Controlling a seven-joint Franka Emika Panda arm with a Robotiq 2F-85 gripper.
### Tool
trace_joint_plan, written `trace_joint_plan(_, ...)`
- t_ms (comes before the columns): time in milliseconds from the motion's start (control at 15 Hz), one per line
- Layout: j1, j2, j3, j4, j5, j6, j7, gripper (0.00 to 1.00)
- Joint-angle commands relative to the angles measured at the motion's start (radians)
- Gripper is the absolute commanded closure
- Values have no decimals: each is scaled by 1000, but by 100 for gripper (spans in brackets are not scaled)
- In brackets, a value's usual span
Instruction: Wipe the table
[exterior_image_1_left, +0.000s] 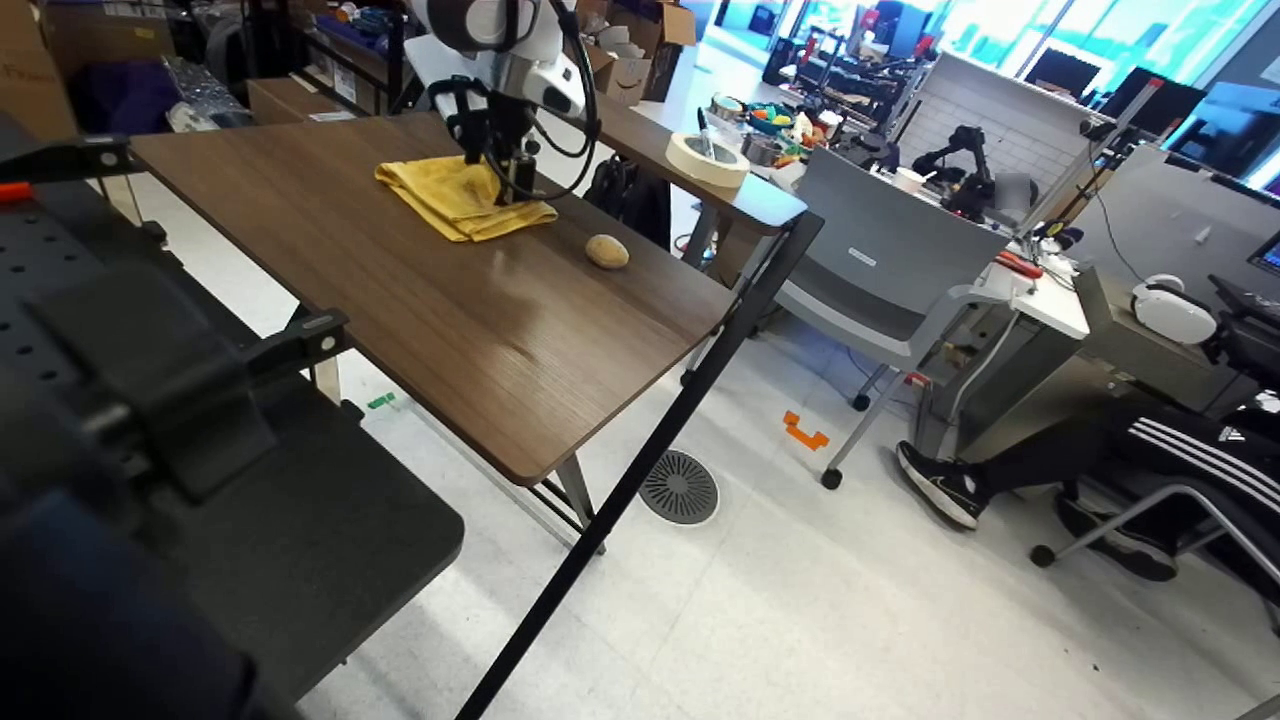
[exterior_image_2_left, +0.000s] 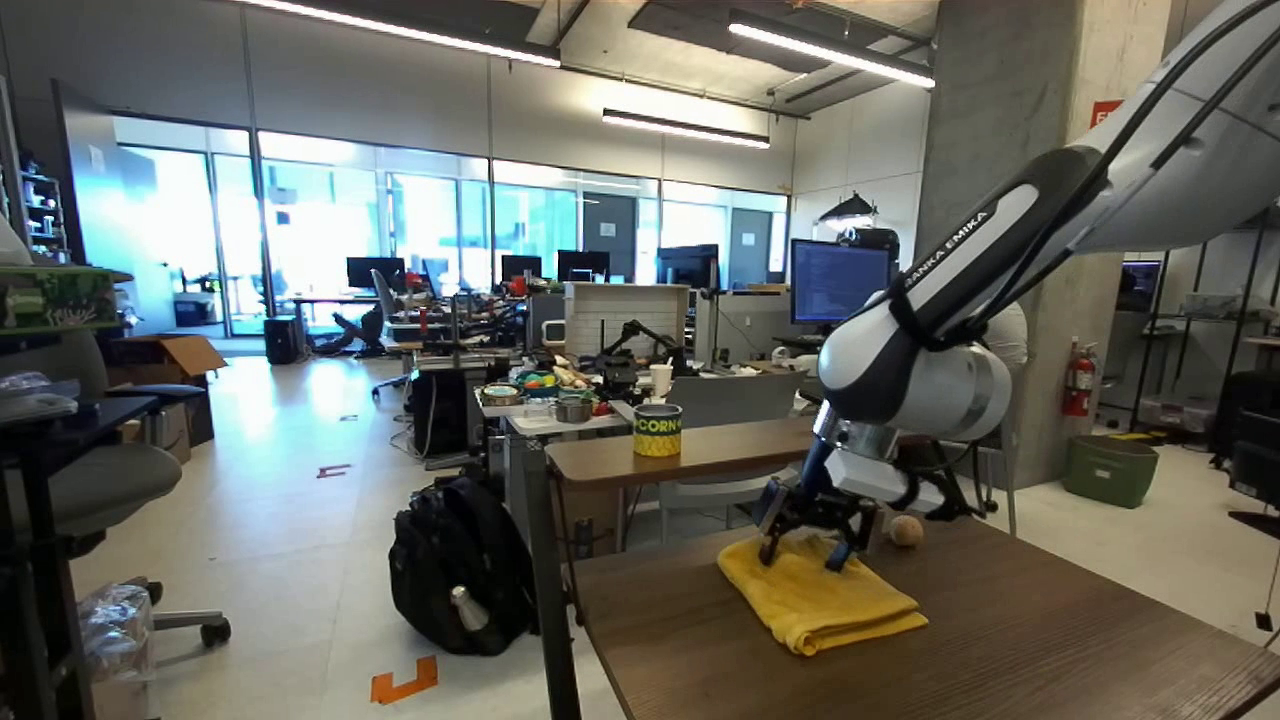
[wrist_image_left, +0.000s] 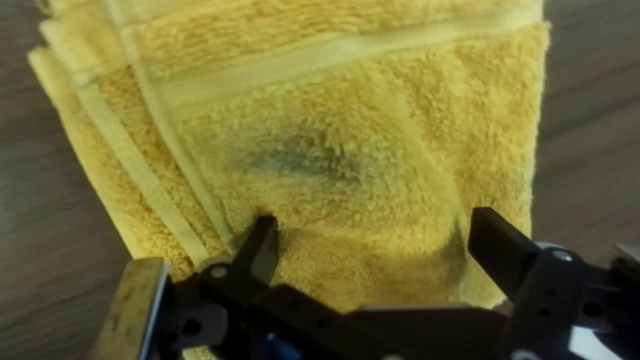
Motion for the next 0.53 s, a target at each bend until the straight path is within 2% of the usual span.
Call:
trace_joint_plan(0,40,146,-21,244,50,21,139,0)
trace_joint_plan(133,79,211,-39,342,66,44,246,0)
trace_joint_plan(267,112,276,-59,441,42,1,351,0)
trace_joint_plan(467,153,303,-68,466,16,-61,387,0)
